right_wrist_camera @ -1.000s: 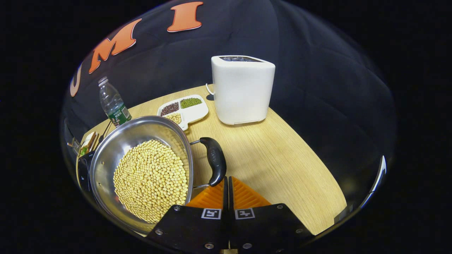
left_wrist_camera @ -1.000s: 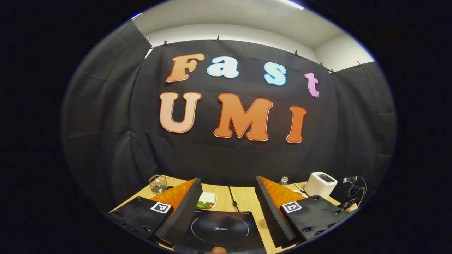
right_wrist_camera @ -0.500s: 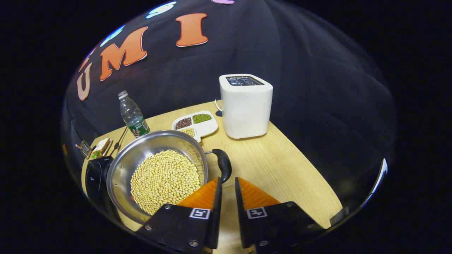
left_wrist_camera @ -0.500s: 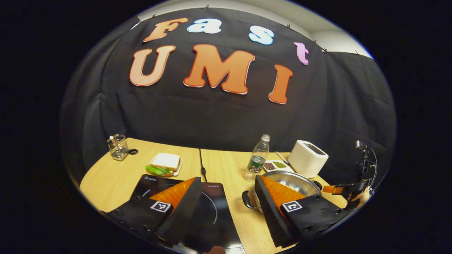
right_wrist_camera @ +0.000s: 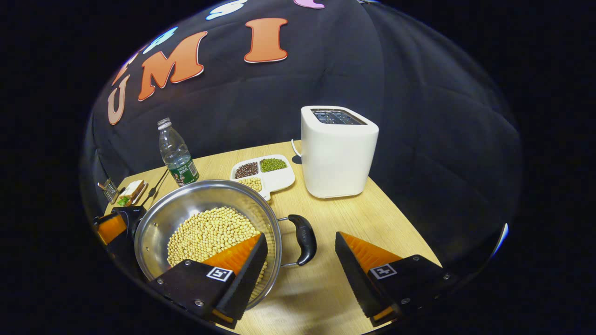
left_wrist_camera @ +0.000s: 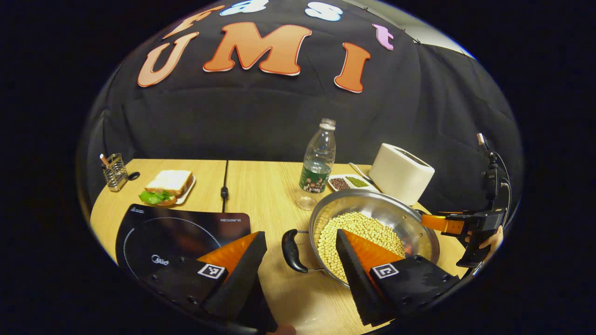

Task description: First push the handle of the pot to place it horizontally, then grasp the pot with both hands and set it on the induction cooktop.

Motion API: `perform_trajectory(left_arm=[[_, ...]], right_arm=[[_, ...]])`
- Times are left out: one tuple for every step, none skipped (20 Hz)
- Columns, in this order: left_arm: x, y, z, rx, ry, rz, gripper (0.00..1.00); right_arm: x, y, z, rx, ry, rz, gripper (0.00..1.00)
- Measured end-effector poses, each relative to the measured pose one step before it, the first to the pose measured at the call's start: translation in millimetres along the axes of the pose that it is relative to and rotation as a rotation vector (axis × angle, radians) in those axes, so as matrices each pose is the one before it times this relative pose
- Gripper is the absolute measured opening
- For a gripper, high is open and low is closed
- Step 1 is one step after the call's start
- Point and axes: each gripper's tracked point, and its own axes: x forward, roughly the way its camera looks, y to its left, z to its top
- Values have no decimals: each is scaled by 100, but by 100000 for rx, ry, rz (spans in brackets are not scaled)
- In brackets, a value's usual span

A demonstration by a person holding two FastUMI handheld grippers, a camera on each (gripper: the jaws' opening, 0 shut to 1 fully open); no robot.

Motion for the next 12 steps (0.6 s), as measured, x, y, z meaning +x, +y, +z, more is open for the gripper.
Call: perform_trajectory(left_arm=[[993, -51, -723, 477, 2567, 119, 99], [1148, 174, -493, 1333, 2285, 179, 99], [839, 154, -272, 754, 1108, 576, 99], [989, -30, -54, -176, 82, -42, 99], [635, -131, -308, -78, 1146, -620, 99], [378, -202, -158, 66, 704, -902, 99], [624, -318, -248, 327, 908, -731, 99], [590, -59, -306, 190, 1310, 185, 98], [436, 137, -468, 218, 1439, 1260, 96], [519, 184, -300, -480, 1105, 234, 87], [499, 175, -254, -1286, 580, 711, 89], [-380, -226, 580, -1077, -1810, 50, 87]], right_arm=[[532, 82, -92, -550, 730, -60, 94], [433, -90, -140, -611, 719, -311, 94], [476, -26, -65, -524, 750, -216, 94], [413, -24, -106, -774, 741, -148, 94], [413, -10, -185, -725, 1208, -295, 94], [407, 86, -142, -451, 920, 80, 94], [494, 139, -133, -67, 1336, 566, 94], [410, 104, -231, 569, 1555, 655, 94], [492, 389, -94, 1388, 1457, 1242, 93], [505, 452, -314, 1541, 1474, 1931, 91], [188, 309, -381, 940, 2351, 1496, 81], [89, -51, 392, 888, -1097, 42, 75]])
